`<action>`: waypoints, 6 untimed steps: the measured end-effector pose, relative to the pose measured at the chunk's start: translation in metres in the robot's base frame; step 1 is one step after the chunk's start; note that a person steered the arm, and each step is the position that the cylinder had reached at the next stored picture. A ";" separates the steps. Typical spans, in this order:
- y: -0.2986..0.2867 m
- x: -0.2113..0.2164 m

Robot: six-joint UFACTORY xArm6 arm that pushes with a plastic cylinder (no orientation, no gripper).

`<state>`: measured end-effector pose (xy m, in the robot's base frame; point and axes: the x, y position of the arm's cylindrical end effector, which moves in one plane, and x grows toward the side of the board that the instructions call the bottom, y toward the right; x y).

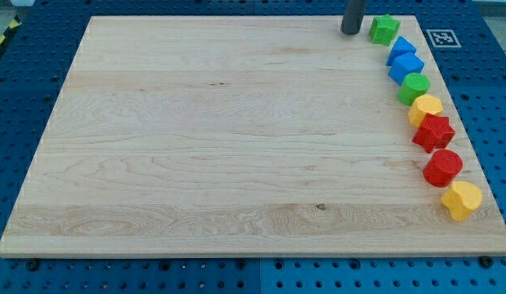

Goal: Nudge the green star right a bit

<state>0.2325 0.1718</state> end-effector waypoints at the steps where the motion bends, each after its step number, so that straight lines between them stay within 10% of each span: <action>1: 0.015 0.000; 4: 0.020 0.000; 6: -0.082 0.006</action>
